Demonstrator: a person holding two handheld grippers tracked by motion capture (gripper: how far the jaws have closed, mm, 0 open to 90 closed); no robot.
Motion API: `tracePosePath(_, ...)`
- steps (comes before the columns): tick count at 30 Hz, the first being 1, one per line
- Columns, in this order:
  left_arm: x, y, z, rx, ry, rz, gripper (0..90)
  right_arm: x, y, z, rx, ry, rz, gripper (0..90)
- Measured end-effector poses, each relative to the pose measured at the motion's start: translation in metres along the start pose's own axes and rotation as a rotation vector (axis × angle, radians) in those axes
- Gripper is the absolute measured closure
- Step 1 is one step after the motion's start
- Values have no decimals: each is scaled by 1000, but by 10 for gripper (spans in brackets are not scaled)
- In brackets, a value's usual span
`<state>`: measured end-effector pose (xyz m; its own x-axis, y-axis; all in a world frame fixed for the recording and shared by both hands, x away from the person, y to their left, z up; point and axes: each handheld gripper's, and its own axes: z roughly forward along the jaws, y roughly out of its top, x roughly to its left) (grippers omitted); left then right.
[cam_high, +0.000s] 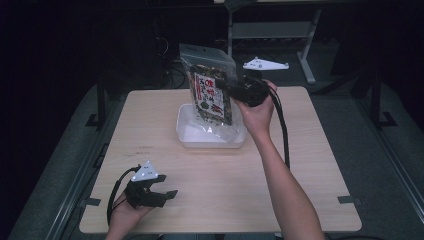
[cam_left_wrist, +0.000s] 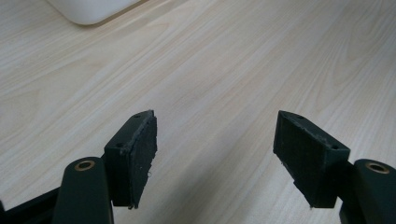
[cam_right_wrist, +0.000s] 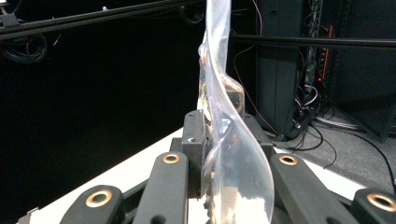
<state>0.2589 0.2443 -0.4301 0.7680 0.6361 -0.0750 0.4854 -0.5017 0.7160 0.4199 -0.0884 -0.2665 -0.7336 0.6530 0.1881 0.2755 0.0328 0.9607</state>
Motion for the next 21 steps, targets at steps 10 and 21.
tracePosePath(10, 1, -1, 0, -2, -6, -9, 287, -7, -3, 38, -40, -30, -27, 751)
tracePosePath(21, 5, -4, -3, -8, -5, -24, 285, -13, -36, 75, 28, -63, -59, 751)
